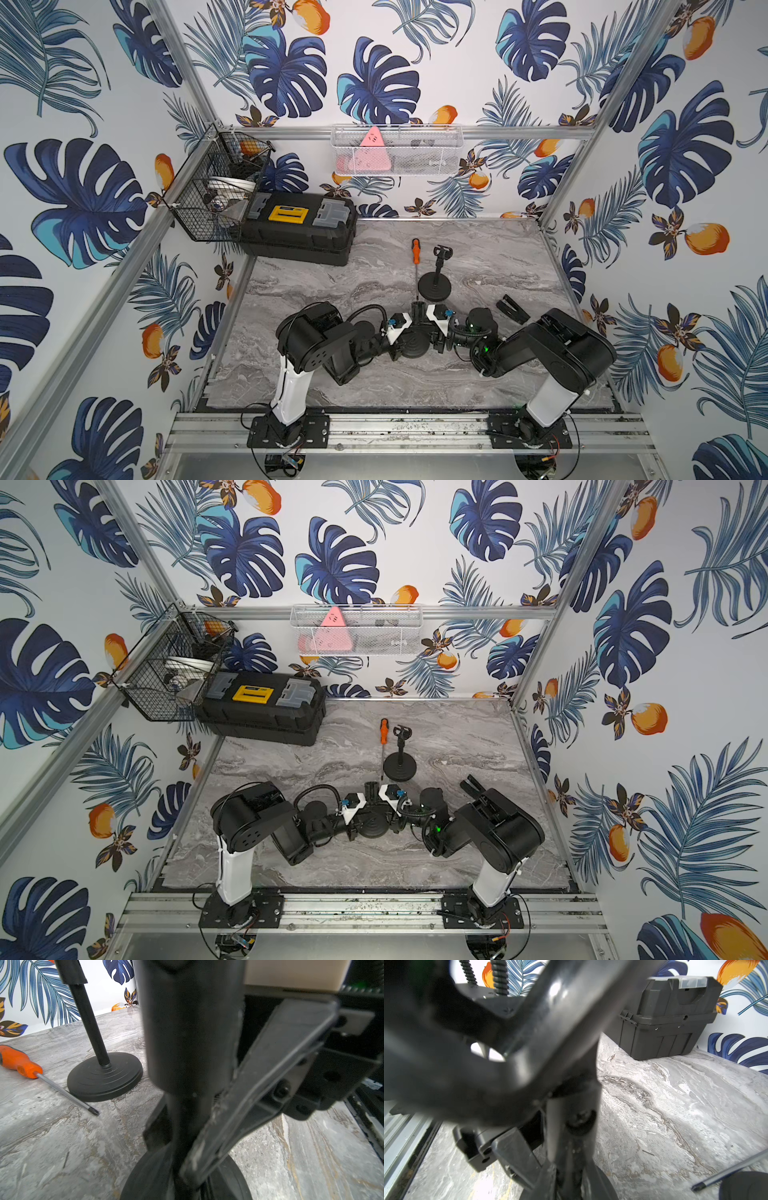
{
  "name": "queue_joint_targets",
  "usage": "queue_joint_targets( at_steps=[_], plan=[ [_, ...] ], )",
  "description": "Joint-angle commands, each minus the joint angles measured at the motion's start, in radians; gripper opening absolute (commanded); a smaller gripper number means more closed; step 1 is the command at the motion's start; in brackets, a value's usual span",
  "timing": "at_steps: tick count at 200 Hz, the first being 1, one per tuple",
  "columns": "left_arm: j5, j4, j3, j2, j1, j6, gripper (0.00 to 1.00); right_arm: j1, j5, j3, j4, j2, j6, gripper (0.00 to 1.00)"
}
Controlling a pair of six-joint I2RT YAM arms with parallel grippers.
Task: Assemble a microphone stand
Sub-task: Screw the microphone stand pole into the microphone stand base.
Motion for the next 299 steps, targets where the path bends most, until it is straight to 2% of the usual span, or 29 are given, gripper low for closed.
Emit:
queue_joint_targets(
  at_steps=[1,22,55,94,116,145,175,202,208,216,221,241,254,272,287,299],
  plan=[
    [-0.009,0.010,-0.003,-0.009,0.001,0.010,0.35,0.012,0.022,-0.025,0.135,0.045,0.078,0.00],
    [-0.009,0.011,-0.005,-0.013,0.001,0.009,0.37,0.033,0.123,-0.035,0.149,0.074,0.101,0.00],
    [-0.007,0.014,-0.006,-0.015,-0.002,0.006,0.37,0.114,0.356,-0.071,0.152,0.085,0.096,0.00],
    [-0.012,0.017,-0.010,-0.019,0.000,0.005,0.37,0.283,0.736,-0.087,0.153,0.118,0.084,0.00],
    [-0.019,0.017,-0.013,-0.025,0.000,0.005,0.34,0.361,0.926,-0.093,0.152,0.107,0.081,0.00],
    [-0.018,0.017,-0.012,-0.024,0.000,0.004,0.29,0.427,1.051,-0.094,0.137,0.085,0.074,0.00],
    [-0.021,0.019,-0.013,-0.017,-0.001,0.003,0.28,0.441,1.058,-0.082,0.100,0.069,0.072,0.00],
    [-0.023,0.018,-0.010,-0.009,0.000,0.003,0.19,0.442,1.027,-0.083,0.085,0.045,0.060,0.00],
    [-0.019,0.019,-0.010,-0.007,-0.001,0.001,0.17,0.443,1.023,-0.081,0.060,0.028,0.058,0.09],
    [-0.017,0.019,-0.008,-0.001,0.001,0.001,0.16,0.441,1.014,-0.081,0.024,-0.003,0.060,0.30],
    [-0.017,0.019,-0.007,0.003,0.000,0.002,0.15,0.441,1.012,-0.080,-0.003,-0.027,0.056,0.39],
    [-0.015,0.019,0.000,0.027,0.000,0.006,0.14,0.440,0.989,-0.076,-0.138,-0.144,0.048,0.58],
    [-0.014,0.019,0.004,0.035,0.000,0.007,0.15,0.436,0.965,-0.076,-0.231,-0.226,0.051,0.64],
    [-0.015,0.019,0.000,0.027,0.000,0.010,0.15,0.413,0.893,-0.095,-0.328,-0.335,0.043,0.65],
    [-0.015,0.019,-0.003,0.017,0.001,0.010,0.15,0.350,0.746,-0.111,-0.422,-0.431,0.040,0.64],
    [-0.013,0.019,-0.006,0.012,0.000,0.010,0.15,0.257,0.566,-0.113,-0.515,-0.502,0.052,0.61]
  ],
)
